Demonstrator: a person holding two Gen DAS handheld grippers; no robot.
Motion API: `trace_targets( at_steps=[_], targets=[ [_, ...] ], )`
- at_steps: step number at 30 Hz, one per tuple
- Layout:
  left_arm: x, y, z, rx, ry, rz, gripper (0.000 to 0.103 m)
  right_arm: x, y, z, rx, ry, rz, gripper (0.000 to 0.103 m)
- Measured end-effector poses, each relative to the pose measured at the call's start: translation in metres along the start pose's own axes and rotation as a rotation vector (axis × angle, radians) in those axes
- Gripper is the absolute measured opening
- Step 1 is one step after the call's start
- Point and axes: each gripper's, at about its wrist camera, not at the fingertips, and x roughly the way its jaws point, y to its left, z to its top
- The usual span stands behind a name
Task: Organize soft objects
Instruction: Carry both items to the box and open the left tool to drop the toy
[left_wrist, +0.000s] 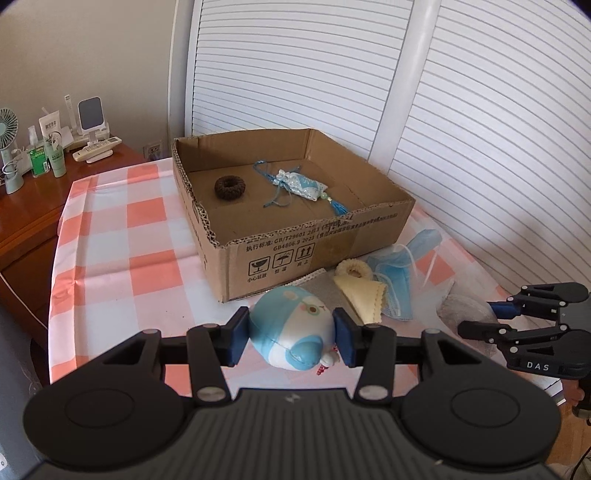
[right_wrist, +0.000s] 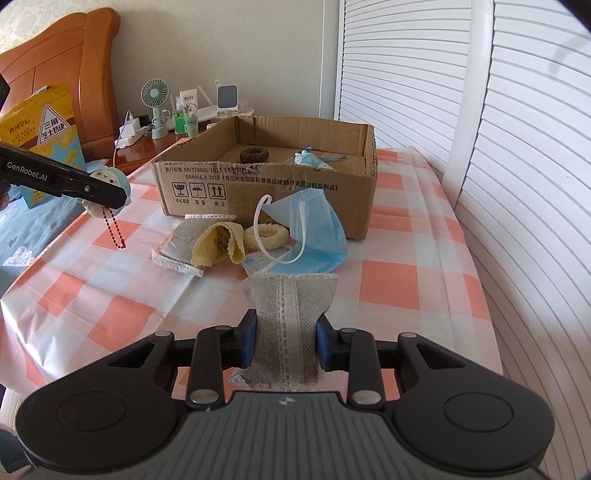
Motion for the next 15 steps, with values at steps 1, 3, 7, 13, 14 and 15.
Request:
trace_targets(
  at_steps=[1, 3, 7, 13, 14, 15],
  targets=[
    [-0.001, -0.001, 0.001, -0.004, 0.0, -0.004, 0.047, -0.002, -0.001, 0.001, 0.001, -0.002, 0.001, 0.036],
    [-0.004, -0.002, 0.004, -0.011, -0.002, -0.014, 0.047, -0.005, -0.003, 0.002, -0.002, -0.007, 0.003, 0.036],
    [-0.006, -0.004, 0.009, -0.016, -0.007, -0.018, 0.047, -0.012, -0.006, 0.007, -0.018, -0.017, 0.01, 0.036],
    [-0.01, -0.011, 0.02, 0.003, -0.023, -0.009, 0.047, -0.024, -0.011, 0.021, -0.034, -0.047, 0.024, 0.036],
    [-0.009, -0.012, 0.023, 0.006, -0.023, -0.007, 0.047, -0.025, -0.011, 0.024, -0.035, -0.053, 0.029, 0.036],
    [-0.009, -0.013, 0.025, 0.012, -0.025, -0.003, 0.047, -0.026, -0.012, 0.027, -0.037, -0.056, 0.032, 0.036]
  ],
)
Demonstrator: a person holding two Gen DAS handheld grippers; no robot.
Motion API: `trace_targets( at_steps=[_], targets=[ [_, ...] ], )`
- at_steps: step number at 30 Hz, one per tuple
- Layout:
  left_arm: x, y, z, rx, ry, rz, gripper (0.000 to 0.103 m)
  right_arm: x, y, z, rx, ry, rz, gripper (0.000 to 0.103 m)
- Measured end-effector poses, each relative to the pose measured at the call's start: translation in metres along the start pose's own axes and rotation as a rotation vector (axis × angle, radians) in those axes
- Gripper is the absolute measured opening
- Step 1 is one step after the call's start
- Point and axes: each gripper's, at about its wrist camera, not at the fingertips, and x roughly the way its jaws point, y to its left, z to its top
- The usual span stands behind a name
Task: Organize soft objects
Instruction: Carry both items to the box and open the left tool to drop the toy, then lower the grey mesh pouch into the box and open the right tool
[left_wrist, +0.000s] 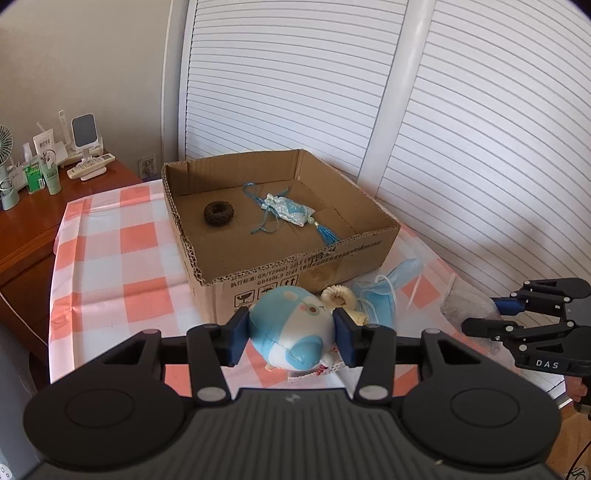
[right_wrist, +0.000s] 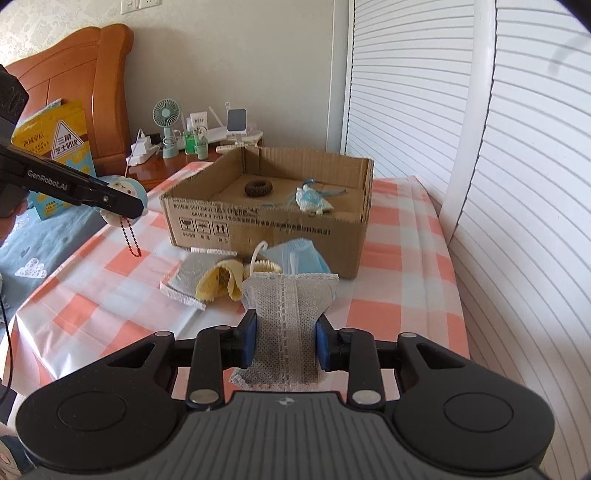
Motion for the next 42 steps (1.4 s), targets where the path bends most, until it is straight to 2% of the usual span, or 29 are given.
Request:
trace_targets(
  at_steps=[6, 13, 21, 22, 23, 24, 25, 29, 33, 37, 42],
  targets=[
    [0.007, -0.001, 0.024, 0.03, -0.015, 0.017, 0.047, -0.002, -0.004, 0.023, -0.021, -0.031, 0.015, 0.036],
    [0.034, 0.01, 0.064, 0.016, -0.008, 0.019, 0.047, 0.007, -0.009, 0.054, -0.038, -0.059, 0.022, 0.036],
    [0.081, 0.019, 0.1, 0.034, -0.002, 0.089, 0.049, 0.034, -0.016, 0.089, -0.044, -0.081, 0.018, 0.036],
    [0.086, 0.021, 0.102, 0.032, -0.007, 0.101, 0.057, 0.038, -0.017, 0.094, -0.044, -0.084, 0.019, 0.036],
    [0.092, 0.022, 0.104, 0.032, -0.013, 0.117, 0.076, 0.041, -0.018, 0.097, -0.043, -0.088, 0.019, 0.036],
    [0.095, 0.024, 0.104, 0.026, -0.022, 0.133, 0.083, 0.045, -0.019, 0.102, -0.04, -0.092, 0.02, 0.036],
    [0.097, 0.026, 0.104, 0.016, -0.037, 0.15, 0.087, 0.048, -0.02, 0.106, -0.039, -0.094, 0.021, 0.036],
    [0.093, 0.03, 0.098, 0.0, -0.041, 0.148, 0.087, 0.058, -0.022, 0.113, -0.035, -0.094, 0.021, 0.036],
    [0.075, 0.022, 0.085, 0.035, -0.053, 0.188, 0.094, 0.066, -0.024, 0.118, -0.024, -0.087, 0.026, 0.036],
    [0.048, 0.007, 0.063, 0.068, -0.065, 0.209, 0.097, 0.078, -0.024, 0.125, -0.002, -0.07, 0.049, 0.036],
    [0.018, -0.016, 0.023, 0.06, -0.126, 0.245, 0.099, 0.105, -0.017, 0.142, 0.029, -0.055, 0.073, 0.036]
  ],
)
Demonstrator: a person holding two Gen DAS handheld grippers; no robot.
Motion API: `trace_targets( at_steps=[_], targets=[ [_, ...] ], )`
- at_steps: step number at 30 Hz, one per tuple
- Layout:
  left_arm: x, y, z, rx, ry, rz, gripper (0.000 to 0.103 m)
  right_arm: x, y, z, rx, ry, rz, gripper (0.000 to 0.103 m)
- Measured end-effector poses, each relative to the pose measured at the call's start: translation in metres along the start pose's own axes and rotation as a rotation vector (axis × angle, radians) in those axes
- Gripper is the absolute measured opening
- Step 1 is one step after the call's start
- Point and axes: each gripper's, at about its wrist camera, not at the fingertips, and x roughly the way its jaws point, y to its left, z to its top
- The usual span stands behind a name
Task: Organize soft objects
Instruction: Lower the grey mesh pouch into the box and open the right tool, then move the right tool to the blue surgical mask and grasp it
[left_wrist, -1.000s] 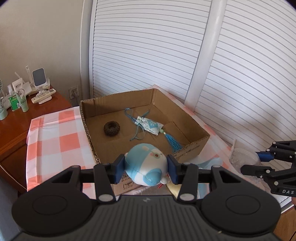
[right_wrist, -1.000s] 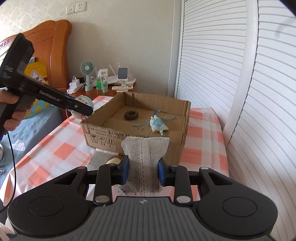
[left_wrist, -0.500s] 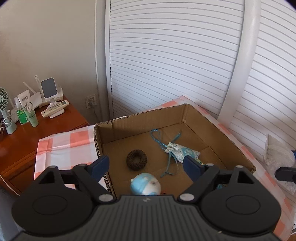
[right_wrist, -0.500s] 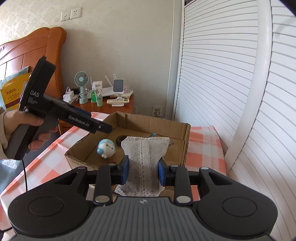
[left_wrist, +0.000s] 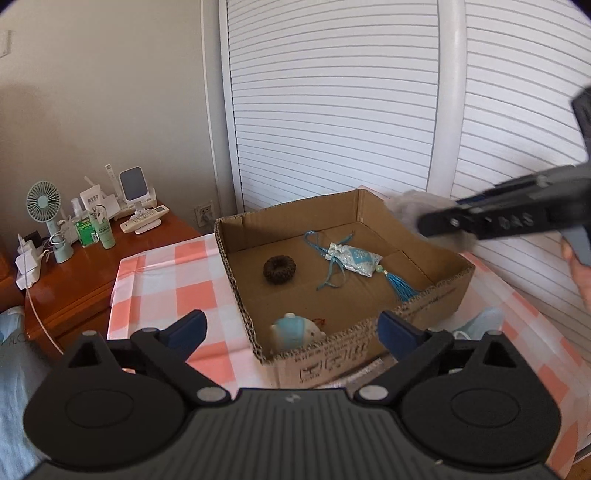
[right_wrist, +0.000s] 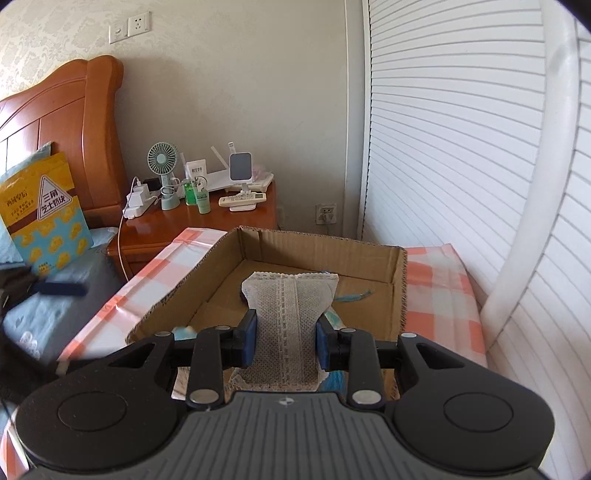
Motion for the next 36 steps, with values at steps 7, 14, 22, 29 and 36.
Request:
trace_targets(
  at_steps=[7, 14, 22, 29, 36],
  targets=[
    [-0.013, -0.016, -0.043, -0.021, 0.041, -0.011, 0.099, 0.026, 0.002, 0.006, 0.102, -0.016, 0.026, 0.103],
    [-0.021, -0.018, -0.052, 0.003, 0.049, 0.024, 0.099, 0.019, 0.007, -0.011, 0.058, 0.046, -0.081, 0.103],
    [-0.034, -0.024, -0.056, 0.007, 0.032, 0.028, 0.099, -0.006, 0.005, -0.037, 0.0, 0.071, -0.249, 0.103],
    [-0.046, -0.034, -0.06, 0.028, 0.022, 0.023, 0.099, -0.005, -0.022, -0.068, 0.096, 0.114, -0.328, 0.103],
    [-0.051, -0.037, -0.063, 0.033, 0.024, 0.025, 0.1, -0.002, -0.025, -0.097, 0.126, 0.168, -0.302, 0.103]
  ],
)
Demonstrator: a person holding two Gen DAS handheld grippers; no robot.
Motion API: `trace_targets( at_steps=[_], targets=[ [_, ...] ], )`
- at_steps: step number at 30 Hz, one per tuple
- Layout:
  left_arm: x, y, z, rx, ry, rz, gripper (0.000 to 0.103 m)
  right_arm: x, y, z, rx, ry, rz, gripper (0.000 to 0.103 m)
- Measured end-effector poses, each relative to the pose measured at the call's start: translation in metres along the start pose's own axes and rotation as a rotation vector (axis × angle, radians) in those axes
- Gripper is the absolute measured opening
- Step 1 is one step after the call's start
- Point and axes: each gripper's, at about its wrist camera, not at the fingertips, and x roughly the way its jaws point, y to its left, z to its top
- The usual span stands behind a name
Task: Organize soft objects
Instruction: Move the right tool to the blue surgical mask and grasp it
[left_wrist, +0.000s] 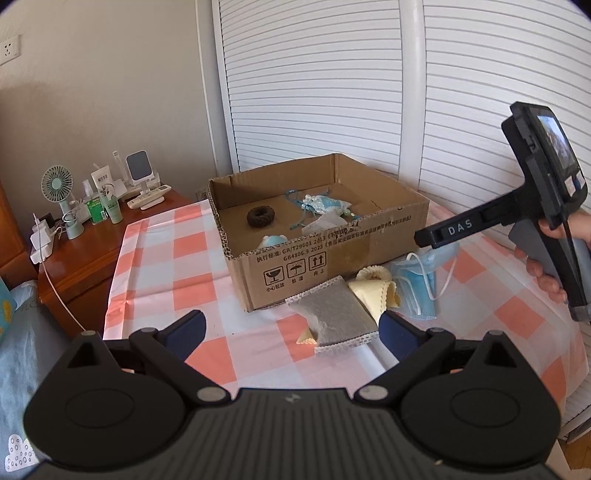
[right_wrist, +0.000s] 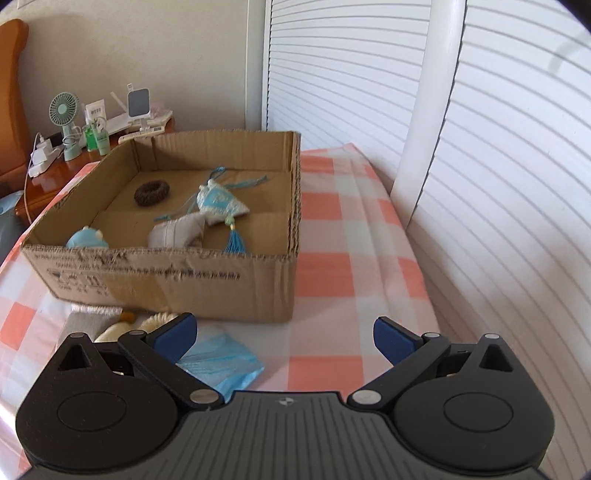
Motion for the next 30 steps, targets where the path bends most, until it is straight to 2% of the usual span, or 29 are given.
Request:
trace_targets(
  at_steps=[9, 16, 24, 30],
  targets=[
    [-0.002, -0.003, -0.002, 0.007, 0.004, -0.006, 0.1, -0.002, 0.006, -0.032, 0.013, 0.027, 0.034, 0.103],
    [-0.002, -0.004, -0.005, 0.006, 0.01, -0.012, 0.1, 0.001, 0.012, -0.043, -0.009, 0.028, 0.042, 0.103],
    [0.002, -0.003, -0.007, 0.002, 0.025, -0.013, 0.1, -0.006, 0.031, -0.049, -0.143, -0.028, 0.087, 0.103],
    [0.006, -0.002, -0.008, 0.0, 0.036, -0.014, 0.1, 0.002, 0.043, -0.05, -0.213, -0.018, 0.125, 0.099]
  ],
)
